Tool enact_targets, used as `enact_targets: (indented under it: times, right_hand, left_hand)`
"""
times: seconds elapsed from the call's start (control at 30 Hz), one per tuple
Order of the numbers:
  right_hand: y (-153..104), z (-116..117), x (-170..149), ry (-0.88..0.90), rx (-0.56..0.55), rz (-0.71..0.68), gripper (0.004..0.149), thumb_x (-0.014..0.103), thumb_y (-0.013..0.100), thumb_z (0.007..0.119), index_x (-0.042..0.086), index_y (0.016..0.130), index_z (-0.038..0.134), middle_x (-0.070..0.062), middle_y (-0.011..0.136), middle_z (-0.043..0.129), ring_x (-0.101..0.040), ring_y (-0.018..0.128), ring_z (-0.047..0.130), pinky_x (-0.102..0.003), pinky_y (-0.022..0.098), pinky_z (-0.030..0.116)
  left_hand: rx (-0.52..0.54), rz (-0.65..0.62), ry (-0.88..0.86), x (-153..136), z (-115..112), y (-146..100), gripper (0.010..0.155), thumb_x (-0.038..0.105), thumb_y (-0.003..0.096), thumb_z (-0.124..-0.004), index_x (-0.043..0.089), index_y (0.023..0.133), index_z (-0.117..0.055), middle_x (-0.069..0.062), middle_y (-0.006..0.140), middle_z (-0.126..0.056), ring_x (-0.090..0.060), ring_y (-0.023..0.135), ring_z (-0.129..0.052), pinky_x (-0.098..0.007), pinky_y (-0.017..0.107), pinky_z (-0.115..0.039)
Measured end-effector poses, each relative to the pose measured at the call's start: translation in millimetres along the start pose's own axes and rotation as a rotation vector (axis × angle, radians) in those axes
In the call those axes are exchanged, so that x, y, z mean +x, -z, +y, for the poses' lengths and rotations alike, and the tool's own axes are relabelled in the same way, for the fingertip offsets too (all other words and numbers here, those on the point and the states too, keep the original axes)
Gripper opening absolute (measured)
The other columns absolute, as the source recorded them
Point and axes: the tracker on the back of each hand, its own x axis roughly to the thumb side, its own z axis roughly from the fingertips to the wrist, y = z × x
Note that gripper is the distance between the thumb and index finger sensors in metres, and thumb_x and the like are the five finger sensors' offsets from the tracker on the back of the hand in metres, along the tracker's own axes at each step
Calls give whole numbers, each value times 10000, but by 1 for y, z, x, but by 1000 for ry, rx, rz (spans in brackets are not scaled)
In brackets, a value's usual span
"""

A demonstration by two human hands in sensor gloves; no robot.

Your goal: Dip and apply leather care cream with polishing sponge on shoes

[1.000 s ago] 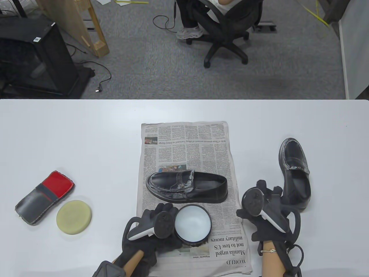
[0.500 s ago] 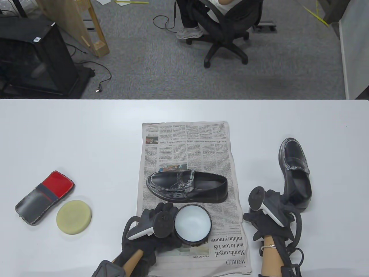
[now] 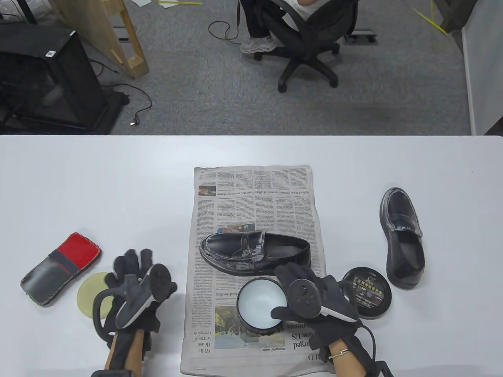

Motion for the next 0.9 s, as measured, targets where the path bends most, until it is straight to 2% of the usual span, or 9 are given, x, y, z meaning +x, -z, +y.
enact_targets:
  times: [0.13, 0.23, 0.3, 0.4, 0.47, 0.6, 0.73, 0.83, 0.9]
  right_hand:
    - [8, 15, 8, -69, 98, -21, 1092, 666, 425, 687, 55, 1197, 216, -322, 1204, 362, -600, 1055, 480, -675, 715, 572]
    - [10, 20, 8, -87, 119, -10, 1109, 658, 417, 703, 43, 1193, 204, -324, 1202, 353, -593, 1055, 488, -674, 714, 575]
    - [11, 21, 6, -79, 118, -4, 1126, 662, 406, 703, 25, 1191, 207, -311, 1201, 373, -586, 1055, 497, -671, 715, 575]
    - [12, 21, 4, -65, 116, -2, 1124, 660, 401, 710, 33, 1189, 210, -288, 1205, 384, -567, 1061, 506, -669, 716, 574]
    - [12, 21, 4, -64, 112, 3, 1123, 660, 396, 712, 38, 1189, 215, -275, 1206, 397, -553, 1068, 510, -668, 716, 575]
    - [12, 21, 5, -76, 109, 7, 1115, 663, 393, 709, 46, 1188, 228, -272, 1205, 407, -551, 1066, 520, -666, 715, 578]
    - [12, 21, 4, -73, 111, 9, 1108, 661, 391, 712, 57, 1188, 236, -265, 1205, 415, -545, 1065, 529, -661, 715, 583]
    - [13, 21, 3, -66, 111, 10, 1106, 660, 388, 717, 63, 1188, 241, -251, 1207, 420, -531, 1071, 532, -658, 717, 586]
    - [13, 20, 0, -48, 114, 14, 1104, 655, 384, 728, 75, 1189, 243, -235, 1210, 424, -513, 1078, 535, -653, 720, 590]
  left_hand:
    - [-203, 112, -127, -29, -21, 21, 1113, 618, 463, -778, -56, 1200, -288, -496, 1187, -226, -753, 962, -257, -857, 608, -456]
    - [-249, 195, -105, -37, -32, 28, 1101, 598, 482, -778, -51, 1189, -238, -504, 1171, -204, -786, 926, -279, -884, 551, -522]
    - [-307, 185, -156, -38, -39, 32, 1083, 558, 517, -776, -31, 1161, -135, -498, 1141, -110, -794, 911, -268, -860, 553, -581]
    - [-200, 252, -96, -38, -37, 32, 921, 467, 577, -765, 49, 1191, -219, -423, 1199, -213, -730, 977, -380, -754, 617, -672]
    - [-203, 257, -100, -39, -37, 33, 881, 433, 593, -757, 61, 1193, -230, -402, 1206, -223, -711, 989, -402, -707, 643, -683]
    - [-108, 293, -54, -37, -33, 31, 786, 389, 602, -767, 53, 1190, -368, -365, 1214, -376, -647, 1000, -530, -638, 672, -727]
    - [13, 181, -132, -29, -11, 17, 646, 369, 602, -761, 42, 1129, -583, -297, 1174, -600, -532, 1010, -637, -597, 688, -728]
    - [92, -83, -309, -5, 5, -2, 617, 373, 597, -769, 45, 1102, -630, -277, 1153, -645, -515, 997, -659, -592, 677, -731]
    - [182, -272, -354, 19, 15, -20, 611, 389, 591, -769, 70, 1095, -636, -249, 1153, -652, -492, 1002, -664, -575, 685, -734]
